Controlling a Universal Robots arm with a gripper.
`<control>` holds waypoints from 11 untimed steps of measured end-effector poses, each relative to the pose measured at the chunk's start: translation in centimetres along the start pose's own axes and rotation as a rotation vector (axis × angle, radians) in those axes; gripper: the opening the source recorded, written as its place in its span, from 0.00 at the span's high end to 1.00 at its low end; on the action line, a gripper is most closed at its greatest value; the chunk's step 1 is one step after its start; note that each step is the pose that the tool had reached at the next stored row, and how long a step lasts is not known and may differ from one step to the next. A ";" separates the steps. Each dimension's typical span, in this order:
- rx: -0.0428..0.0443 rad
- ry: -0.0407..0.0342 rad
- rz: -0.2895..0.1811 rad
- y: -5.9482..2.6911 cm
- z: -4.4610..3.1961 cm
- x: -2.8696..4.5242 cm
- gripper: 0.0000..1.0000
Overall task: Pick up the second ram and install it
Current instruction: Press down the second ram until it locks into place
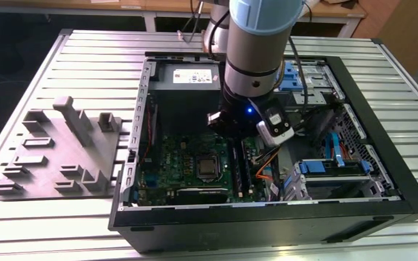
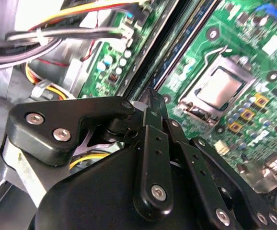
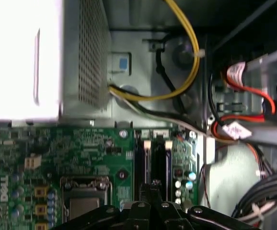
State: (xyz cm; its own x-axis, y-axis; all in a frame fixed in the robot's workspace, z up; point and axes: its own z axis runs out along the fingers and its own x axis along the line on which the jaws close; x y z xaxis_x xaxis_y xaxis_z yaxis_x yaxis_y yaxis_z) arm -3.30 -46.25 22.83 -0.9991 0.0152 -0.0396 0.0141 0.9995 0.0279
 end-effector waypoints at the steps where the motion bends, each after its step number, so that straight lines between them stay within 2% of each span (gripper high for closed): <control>1: 0.0000 0.0000 0.000 -0.23 -0.01 0.00 0.90; 11: 0.0000 0.0000 0.000 -2.68 -0.07 -0.04 0.90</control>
State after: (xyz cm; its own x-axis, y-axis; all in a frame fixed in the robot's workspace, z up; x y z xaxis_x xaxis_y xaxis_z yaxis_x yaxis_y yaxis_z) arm -3.30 -48.94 22.83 -0.9991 0.0152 -0.0396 0.0141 0.9995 0.0279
